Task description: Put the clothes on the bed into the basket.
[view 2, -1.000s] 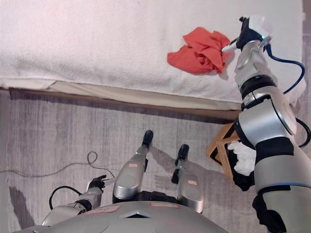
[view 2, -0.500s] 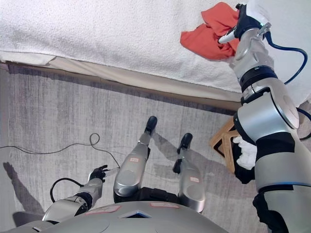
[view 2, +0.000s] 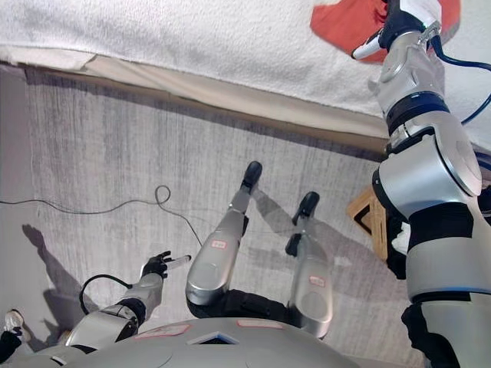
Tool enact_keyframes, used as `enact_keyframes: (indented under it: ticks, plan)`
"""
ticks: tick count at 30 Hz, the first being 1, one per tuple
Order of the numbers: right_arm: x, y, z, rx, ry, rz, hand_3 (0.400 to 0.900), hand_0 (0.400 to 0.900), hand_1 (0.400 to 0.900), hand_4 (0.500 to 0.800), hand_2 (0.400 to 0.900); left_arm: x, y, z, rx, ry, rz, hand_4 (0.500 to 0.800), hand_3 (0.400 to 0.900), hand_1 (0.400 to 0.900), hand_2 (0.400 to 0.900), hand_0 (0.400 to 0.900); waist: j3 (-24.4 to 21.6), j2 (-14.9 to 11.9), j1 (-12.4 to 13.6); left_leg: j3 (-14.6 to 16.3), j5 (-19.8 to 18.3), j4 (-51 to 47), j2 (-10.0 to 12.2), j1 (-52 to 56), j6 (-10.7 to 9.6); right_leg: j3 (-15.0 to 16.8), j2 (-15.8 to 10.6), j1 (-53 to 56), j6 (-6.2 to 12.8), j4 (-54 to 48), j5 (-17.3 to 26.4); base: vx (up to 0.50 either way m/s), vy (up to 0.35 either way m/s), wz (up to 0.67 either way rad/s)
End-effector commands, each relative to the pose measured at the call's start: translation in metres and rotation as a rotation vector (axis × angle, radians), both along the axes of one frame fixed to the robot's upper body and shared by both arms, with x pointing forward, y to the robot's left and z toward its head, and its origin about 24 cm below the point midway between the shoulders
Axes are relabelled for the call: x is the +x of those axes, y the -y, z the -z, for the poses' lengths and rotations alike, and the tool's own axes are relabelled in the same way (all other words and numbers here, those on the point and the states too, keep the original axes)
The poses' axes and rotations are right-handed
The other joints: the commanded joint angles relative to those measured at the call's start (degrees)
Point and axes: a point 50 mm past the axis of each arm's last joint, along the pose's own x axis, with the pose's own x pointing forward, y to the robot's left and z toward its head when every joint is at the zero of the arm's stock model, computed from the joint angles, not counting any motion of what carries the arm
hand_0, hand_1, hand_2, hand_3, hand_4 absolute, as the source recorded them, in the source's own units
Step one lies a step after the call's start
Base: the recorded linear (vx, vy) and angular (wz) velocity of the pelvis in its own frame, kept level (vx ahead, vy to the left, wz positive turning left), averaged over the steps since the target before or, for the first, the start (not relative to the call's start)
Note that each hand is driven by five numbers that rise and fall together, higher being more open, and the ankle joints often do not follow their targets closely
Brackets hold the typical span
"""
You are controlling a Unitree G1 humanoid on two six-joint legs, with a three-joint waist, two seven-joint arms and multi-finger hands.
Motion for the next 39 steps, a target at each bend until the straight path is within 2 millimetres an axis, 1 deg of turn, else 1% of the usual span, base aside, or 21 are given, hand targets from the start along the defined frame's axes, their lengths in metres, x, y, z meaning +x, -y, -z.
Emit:
enact_keyframes:
  ticks: [1,7,15,16,17,19,24,31,35,39]
  plan:
    - [-0.005,0.006,-0.075,-0.082,0.178,0.001,0.9,0.9,0.9,0.8,0.9,-0.029,-0.024,0.002,0.065,-0.087,-0.027,0.8,0.9,0.9,0.9,0.9,-0.4,0.1,1.9,-1.4,3.7,-4.2,-0.4,-0.5,1.5,1.9,-3.7,-4.7,1.98,8.8,-2.7,-0.03,-0.014,0.08]
    - [-0.008,0.011,-0.091,-0.086,0.204,0.012,0.9,0.9,0.9,0.8,0.9,-0.023,-0.024,0.001,0.051,-0.058,-0.047,0.8,0.9,0.9,0.9,0.9,0.8,0.9,2.5,-1.9,4.4,-4.2,-0.6,-2.7,1.4,1.3,-4.4,-7.7,2.02,11.6,-3.8,-0.03,-0.012,0.1]
    - [-0.015,0.021,-0.109,-0.147,0.213,0.05,0.9,0.9,0.9,0.8,0.9,-0.018,-0.025,-0.002,0.037,-0.025,-0.067,0.8,0.9,0.9,0.9,0.9,1.4,1.6,3.3,-2.2,4.6,-3.2,-1.1,-4.8,1.8,1.0,-5.5,-10.7,1.86,15.1,-5.0,-0.01,-0.004,0.04]
    - [-0.016,0.022,-0.11,-0.153,0.213,0.055,0.775,0.775,0.775,0.725,0.775,-0.018,-0.026,-0.002,0.037,-0.022,-0.068,0.8,0.9,0.9,0.9,0.9,1.4,1.6,3.4,-2.2,4.5,-3.1,-1.2,-4.9,1.9,1.0,-5.5,-10.9,1.87,15.2,-5.1,0.0,0.0,0.0]
    - [-0.016,0.023,-0.111,-0.163,0.218,0.061,0.4,0.4,0.4,0.5,0.4,-0.018,-0.026,-0.002,0.036,-0.021,-0.071,0.8,0.9,0.9,0.9,0.9,1.3,1.6,3.4,-2.2,4.5,-3.1,-1.2,-4.9,1.9,1.1,-5.5,-11.0,1.91,15.4,-5.1,0.0,0.0,0.0]
    - [-0.017,0.022,-0.115,-0.199,0.223,0.068,0.4,0.4,0.4,0.5,0.4,-0.015,-0.024,-0.002,0.035,-0.008,-0.07,0.8,0.9,0.9,0.9,0.9,1.4,1.6,3.3,-2.2,4.4,-3.0,-1.3,-4.9,2.0,1.1,-5.6,-10.9,1.93,15.4,-5.1,0.0,0.0,0.0]
    - [-0.016,0.02,-0.115,-0.235,0.22,0.069,0.4,0.4,0.4,0.5,0.4,-0.014,-0.024,-0.003,0.036,0.002,-0.076,0.8,0.9,0.9,0.9,0.9,1.5,1.5,3.1,-2.2,4.3,-3.1,-1.5,-4.3,2.0,1.2,-5.5,-10.2,1.95,14.9,-5.0,0.0,0.0,0.0]
    - [-0.016,0.02,-0.113,-0.243,0.209,0.07,0.4,0.4,0.4,0.5,0.4,-0.015,-0.026,-0.003,0.044,0.001,-0.082,0.8,0.9,0.9,0.9,0.9,1.4,1.5,2.7,-1.9,4.0,-3.3,-1.5,-3.0,1.8,1.3,-5.3,-8.7,1.96,14.0,-4.7,0.0,0.0,0.0]
    - [-0.016,0.021,-0.11,-0.243,0.203,0.075,0.4,0.4,0.4,0.5,0.4,-0.017,-0.026,-0.002,0.043,-0.007,-0.081,0.8,0.9,0.9,0.9,0.9,1.1,1.4,2.5,-1.6,3.7,-3.1,-1.6,-2.1,1.8,1.4,-5.3,-7.8,1.93,13.8,-4.7,0.0,0.002,-0.02]
    - [-0.014,0.021,-0.103,-0.242,0.183,0.072,0.4,0.4,0.4,0.5,0.4,-0.02,-0.025,-0.001,0.04,-0.019,-0.08,0.8,0.9,0.9,0.9,0.9,0.4,1.0,1.9,-1.1,3.2,-2.8,-1.7,-0.9,1.9,1.7,-5.3,-6.1,1.87,12.9,-4.3,0.01,0.012,-0.06]
